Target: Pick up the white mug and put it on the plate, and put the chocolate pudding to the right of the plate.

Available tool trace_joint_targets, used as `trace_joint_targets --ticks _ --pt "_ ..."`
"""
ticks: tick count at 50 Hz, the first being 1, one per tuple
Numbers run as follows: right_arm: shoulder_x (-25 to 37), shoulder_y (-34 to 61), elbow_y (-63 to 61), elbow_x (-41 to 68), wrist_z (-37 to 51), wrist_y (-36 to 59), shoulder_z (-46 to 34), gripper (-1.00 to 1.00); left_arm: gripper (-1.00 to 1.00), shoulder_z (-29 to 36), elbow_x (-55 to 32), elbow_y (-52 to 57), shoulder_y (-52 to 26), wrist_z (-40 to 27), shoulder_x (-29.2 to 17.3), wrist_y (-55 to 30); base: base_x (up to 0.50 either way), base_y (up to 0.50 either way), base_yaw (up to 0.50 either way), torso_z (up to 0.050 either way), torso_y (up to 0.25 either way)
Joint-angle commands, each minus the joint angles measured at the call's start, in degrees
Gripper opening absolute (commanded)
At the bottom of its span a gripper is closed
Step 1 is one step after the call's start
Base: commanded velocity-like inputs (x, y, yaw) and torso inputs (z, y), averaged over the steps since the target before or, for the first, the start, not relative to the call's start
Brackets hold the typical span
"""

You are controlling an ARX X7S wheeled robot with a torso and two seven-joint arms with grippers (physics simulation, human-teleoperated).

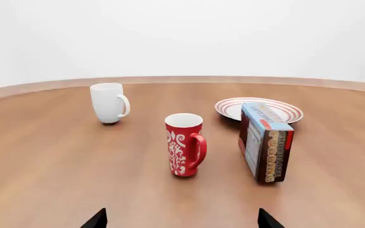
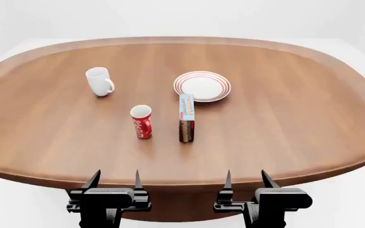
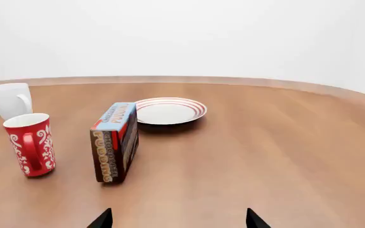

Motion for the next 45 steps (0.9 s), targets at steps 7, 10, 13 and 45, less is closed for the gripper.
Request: trace_joint_targets --ticks 7,10,13,45 --pt "2.0 -0.2 0.0 1.8 2.8 0.4 -2.7 1.0 1.0 2.4 -2.2 0.0 0.0 -2.4 -2.1 0.0 0.0 0.0 0.0 0.0 0.0" --pt "2.4 -0.3 -0.4 2.2 3.3 0.7 -3.2 1.0 1.0 2.8 -2.6 0.2 0.1 -2.8 -2.5 -0.1 0.0 0.0 0.0 0.0 0.0" --pt "2.7 -0.3 -0.2 2.5 3.7 0.6 -3.6 1.0 1.0 3.2 -3.0 0.1 0.0 -3.1 -2.8 0.0 0.0 0.0 0.0 0.0 0.0" --pt "4.2 0.4 -2.5 3.9 6.4 0.6 -3.5 1.0 1.0 5.5 -0.1 2.4 0.5 -5.3 -4.3 0.0 0.0 0.0 0.0 0.0 0.0"
